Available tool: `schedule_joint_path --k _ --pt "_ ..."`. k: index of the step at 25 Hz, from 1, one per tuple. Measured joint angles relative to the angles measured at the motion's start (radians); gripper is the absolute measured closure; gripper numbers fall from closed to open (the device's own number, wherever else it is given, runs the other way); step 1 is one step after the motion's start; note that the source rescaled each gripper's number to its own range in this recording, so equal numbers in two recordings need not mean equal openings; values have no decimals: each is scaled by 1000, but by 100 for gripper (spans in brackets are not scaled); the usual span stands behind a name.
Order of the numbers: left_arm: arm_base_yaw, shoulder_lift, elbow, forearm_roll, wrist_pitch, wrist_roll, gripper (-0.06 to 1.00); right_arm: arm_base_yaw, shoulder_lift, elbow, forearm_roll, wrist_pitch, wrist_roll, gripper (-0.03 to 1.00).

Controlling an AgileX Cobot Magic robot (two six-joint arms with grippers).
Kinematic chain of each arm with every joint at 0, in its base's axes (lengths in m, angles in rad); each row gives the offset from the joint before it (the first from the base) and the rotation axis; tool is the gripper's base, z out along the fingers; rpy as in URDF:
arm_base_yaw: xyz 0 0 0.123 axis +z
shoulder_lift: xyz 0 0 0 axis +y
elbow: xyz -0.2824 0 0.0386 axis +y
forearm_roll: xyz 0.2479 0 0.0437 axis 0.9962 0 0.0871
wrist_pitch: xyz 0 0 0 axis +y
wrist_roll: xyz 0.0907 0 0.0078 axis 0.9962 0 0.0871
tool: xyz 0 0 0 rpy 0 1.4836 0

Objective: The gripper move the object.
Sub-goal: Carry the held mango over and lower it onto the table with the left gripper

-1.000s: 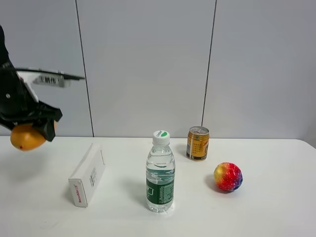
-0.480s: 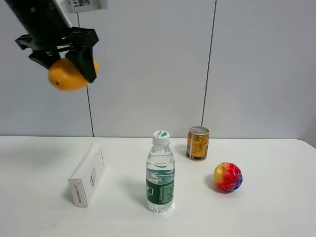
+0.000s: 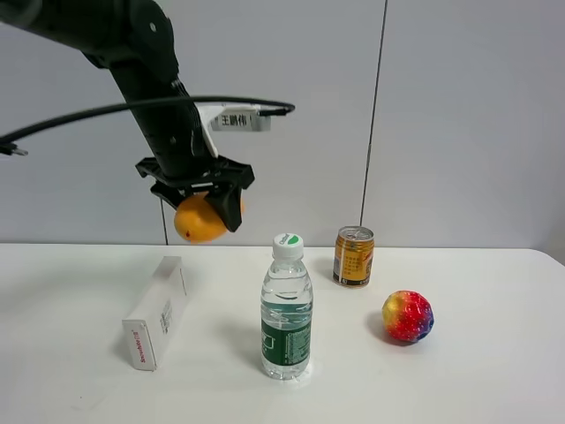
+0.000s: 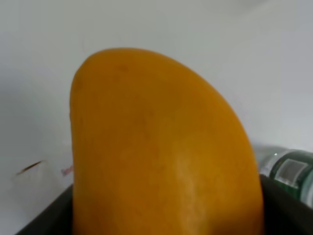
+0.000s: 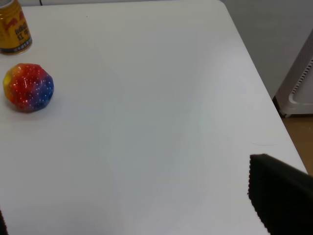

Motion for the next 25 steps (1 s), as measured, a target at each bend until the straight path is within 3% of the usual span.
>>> schedule_joint_path --k 11,25 --pt "-19 175 0 -3 -145 93 93 0 0 0 0 0 0 -3" --pt "-19 261 -1 -7 -204 268 93 0 0 0 0 0 0 -3"
